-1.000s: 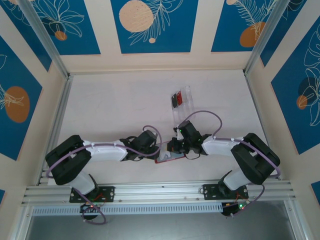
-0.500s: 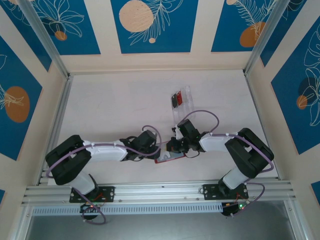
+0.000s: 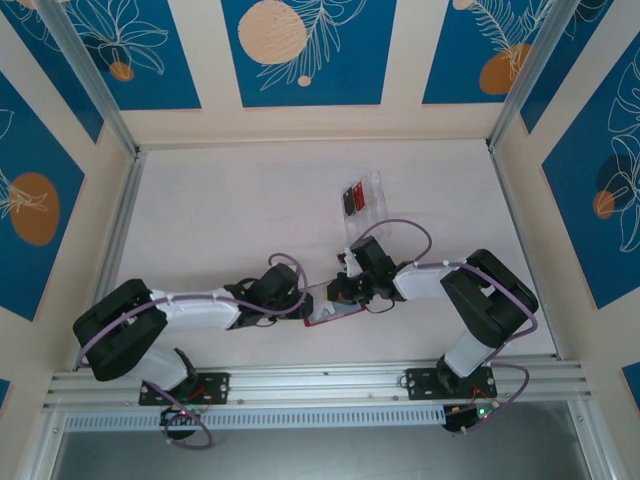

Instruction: Put the credit cards into the card holder

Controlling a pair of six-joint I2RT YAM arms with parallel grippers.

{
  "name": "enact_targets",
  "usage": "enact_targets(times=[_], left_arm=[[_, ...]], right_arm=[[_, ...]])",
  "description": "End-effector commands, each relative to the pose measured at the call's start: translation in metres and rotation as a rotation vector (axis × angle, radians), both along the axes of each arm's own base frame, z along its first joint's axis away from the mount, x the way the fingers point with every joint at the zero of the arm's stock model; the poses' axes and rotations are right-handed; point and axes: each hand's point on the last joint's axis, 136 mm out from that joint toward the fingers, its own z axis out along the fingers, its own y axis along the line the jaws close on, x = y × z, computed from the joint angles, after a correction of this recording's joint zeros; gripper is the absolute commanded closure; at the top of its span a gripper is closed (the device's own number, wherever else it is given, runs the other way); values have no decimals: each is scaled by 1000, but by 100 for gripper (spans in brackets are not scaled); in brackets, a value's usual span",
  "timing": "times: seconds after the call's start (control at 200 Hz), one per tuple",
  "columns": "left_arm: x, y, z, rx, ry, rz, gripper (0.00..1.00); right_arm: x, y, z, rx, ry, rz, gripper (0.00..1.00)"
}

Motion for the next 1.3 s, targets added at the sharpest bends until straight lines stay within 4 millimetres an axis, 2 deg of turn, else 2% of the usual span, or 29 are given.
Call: enact_targets(times=[0.0, 0.175, 0.38, 0.515, 0.9, 1.295], left_arm=[[-4, 3, 0, -40, 29, 14, 62], [-3, -3, 6, -91, 24, 3, 64], [1, 10, 8, -52, 0, 42, 64], [3, 3, 10, -82, -3, 25, 66], [0, 0, -12, -67, 43, 12, 65], [-2, -9, -16, -122, 49, -6, 64]], right_arm=[[-28, -27, -42, -169, 116, 4, 100], [-28, -26, -43, -167, 123, 8, 100], [-27, -24, -44, -163, 130, 9, 100], [-27, -22, -42, -155, 129, 14, 100], [-29, -19, -37, -145, 118, 33, 100], [-36, -1, -29, -96, 107, 92, 100]])
